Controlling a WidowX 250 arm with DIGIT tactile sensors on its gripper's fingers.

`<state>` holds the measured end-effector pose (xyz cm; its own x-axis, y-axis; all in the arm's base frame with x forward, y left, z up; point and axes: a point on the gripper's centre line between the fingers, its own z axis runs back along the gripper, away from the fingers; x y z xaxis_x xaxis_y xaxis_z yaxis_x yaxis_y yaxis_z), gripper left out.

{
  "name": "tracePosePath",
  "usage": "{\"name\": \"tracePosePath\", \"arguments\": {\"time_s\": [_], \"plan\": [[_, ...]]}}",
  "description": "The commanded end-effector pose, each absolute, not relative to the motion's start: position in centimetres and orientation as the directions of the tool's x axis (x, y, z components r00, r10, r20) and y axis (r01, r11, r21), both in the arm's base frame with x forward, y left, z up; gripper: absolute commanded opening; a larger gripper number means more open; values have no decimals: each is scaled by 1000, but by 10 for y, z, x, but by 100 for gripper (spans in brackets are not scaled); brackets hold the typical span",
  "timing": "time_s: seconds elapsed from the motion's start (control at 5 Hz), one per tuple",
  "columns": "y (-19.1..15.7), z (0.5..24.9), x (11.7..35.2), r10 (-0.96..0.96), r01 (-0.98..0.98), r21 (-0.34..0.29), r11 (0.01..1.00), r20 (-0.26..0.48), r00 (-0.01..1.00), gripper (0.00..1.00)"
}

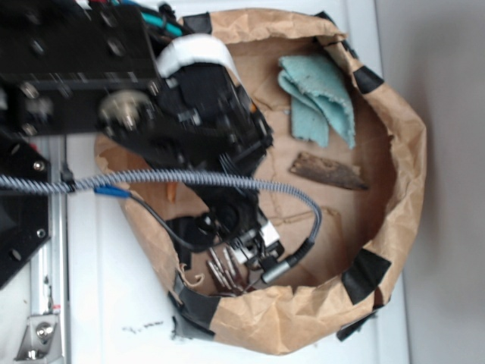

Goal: Grab the silver keys.

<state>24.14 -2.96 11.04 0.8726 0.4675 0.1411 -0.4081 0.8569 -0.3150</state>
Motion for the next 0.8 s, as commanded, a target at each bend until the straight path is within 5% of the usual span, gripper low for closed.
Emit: {"name": "tracePosePath", "arguments": {"time_s": [0.0,0.6], "plan": [[-43,99,244,438,-378,-328,866,130,889,100],[-70,80,243,419,-368,-289,884,140,897,100]]}}
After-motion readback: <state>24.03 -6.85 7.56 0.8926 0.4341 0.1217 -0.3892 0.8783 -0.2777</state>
